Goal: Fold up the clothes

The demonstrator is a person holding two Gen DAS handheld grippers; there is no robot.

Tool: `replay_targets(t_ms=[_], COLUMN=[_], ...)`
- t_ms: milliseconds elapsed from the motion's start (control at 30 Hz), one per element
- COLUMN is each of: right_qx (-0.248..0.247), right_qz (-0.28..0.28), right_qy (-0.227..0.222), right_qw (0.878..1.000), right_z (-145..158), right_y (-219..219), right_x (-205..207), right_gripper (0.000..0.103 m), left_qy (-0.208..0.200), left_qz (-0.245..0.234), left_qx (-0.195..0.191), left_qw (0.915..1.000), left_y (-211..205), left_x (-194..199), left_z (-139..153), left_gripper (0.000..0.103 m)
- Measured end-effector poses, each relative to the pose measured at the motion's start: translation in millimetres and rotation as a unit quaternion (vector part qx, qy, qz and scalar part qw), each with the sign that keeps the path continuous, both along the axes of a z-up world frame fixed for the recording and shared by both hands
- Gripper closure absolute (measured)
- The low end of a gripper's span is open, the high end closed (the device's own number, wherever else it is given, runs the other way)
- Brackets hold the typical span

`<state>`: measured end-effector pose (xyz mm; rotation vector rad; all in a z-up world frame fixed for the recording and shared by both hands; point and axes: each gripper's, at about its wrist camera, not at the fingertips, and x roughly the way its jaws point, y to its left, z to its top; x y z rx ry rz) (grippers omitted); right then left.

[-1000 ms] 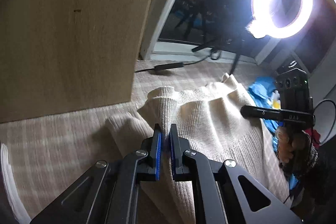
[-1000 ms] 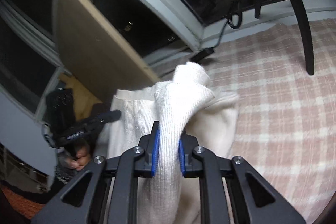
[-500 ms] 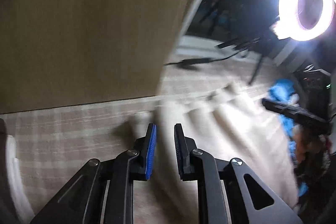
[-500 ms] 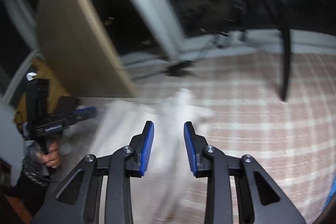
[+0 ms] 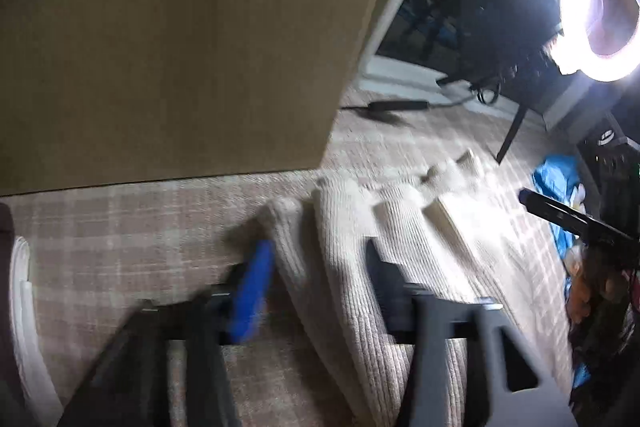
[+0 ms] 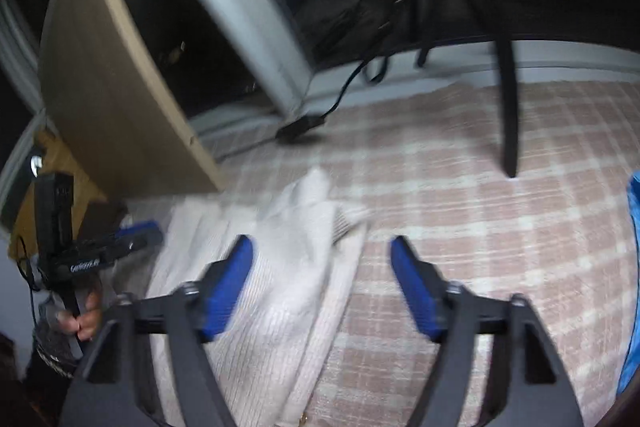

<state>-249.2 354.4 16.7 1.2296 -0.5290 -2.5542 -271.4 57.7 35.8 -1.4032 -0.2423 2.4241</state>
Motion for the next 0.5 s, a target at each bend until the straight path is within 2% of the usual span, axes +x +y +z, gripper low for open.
replay_targets(t_ms=[67, 167, 267, 400, 500], right_qx=[-0.012, 0.013, 0.029, 0.024, 0.009], right_qz=[0.001, 0.024, 0.044, 0.068, 0.084], right_qy=[-0.021, -0.051, -0.066, -0.055, -0.045], right_qw=[1.0, 0.998, 0.996, 0.996, 0.995], right_z=[-7.1, -20.4, -32.3, -38.7, -41.7], right_y=[1.7, -7.2, -14.1, -14.7, -13.4], right_x=[-10.0, -27.5, -40.4, -49.1, -57.1], right_gripper=[0.03, 0.03, 0.03, 0.03, 0.03], left_qy=[-0.005, -0.024, -0.033, -0.028, -0.027], left_qz=[0.002, -0.002, -0.012, -0.027, -0.041], left_qx=[-0.032, -0.064, -0.066, -0.057, -0.039], left_qw=[0.9995, 0.9977, 0.9972, 0.9976, 0.998], left_y=[6.7, 15.4, 18.8, 21.6, 21.9], left_x=[-8.5, -22.3, -27.9, -31.5, -30.6], left_z=[-3.7, -15.8, -25.4, -29.2, -29.9], left_gripper=[0.042, 0.038, 0.035, 0.034, 0.041])
